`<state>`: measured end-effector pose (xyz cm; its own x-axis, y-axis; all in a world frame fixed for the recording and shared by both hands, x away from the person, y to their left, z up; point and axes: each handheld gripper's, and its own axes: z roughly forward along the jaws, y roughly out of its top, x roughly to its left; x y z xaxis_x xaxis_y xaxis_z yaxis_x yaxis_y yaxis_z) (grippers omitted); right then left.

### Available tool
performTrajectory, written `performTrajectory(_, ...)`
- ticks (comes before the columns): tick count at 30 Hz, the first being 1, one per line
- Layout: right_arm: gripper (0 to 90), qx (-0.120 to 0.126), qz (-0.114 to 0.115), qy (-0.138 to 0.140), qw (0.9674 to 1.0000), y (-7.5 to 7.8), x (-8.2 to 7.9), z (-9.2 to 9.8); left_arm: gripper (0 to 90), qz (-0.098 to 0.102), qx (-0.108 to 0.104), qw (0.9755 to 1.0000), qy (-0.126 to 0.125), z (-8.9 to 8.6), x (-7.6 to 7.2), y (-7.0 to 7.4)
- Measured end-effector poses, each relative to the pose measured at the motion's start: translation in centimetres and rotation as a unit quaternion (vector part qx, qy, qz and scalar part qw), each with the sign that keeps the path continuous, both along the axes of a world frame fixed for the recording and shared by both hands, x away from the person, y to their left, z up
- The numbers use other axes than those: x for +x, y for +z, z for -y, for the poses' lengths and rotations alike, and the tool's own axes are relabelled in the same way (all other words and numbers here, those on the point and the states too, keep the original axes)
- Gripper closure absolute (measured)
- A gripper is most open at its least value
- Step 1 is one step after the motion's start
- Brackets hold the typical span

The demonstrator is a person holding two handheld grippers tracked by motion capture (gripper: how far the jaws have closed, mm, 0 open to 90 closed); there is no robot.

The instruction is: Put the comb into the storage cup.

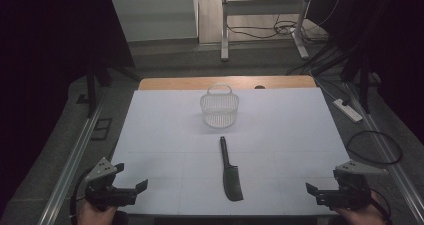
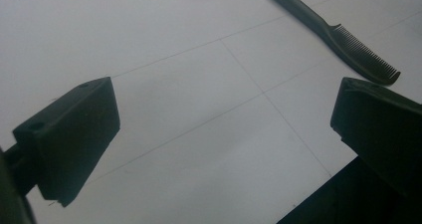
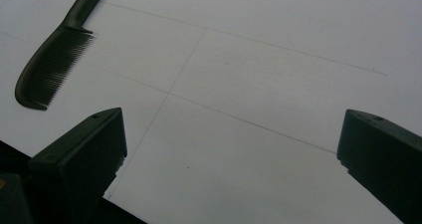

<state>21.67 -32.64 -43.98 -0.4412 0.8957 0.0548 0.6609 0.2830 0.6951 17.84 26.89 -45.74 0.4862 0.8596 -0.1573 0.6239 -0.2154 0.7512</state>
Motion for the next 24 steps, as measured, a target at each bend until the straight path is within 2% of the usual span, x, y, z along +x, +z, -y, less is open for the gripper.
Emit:
performTrajectory(6, 0.0, -0.013, 0.003, 0.006, 0.9999, -0.01, -0.07, -0.35, 0.0, -0.004, -0.008, 1.0, 0.0, -0.22, 0.07, -0.04)
performTrajectory(13, 0.0, -0.01, 0.002, 0.004, 0.9999, 0.0, -0.06, -0.27, 0.0, -0.008, -0.007, 0.9999, -0.002, -0.17, 0.19, -0.06)
performTrajectory(24, 0.0, -0.017, 0.006, 0.016, 0.9997, 0.01, -0.19, -0.48, 0.0, -0.011, -0.013, 0.9998, -0.005, -0.29, 0.24, -0.05)
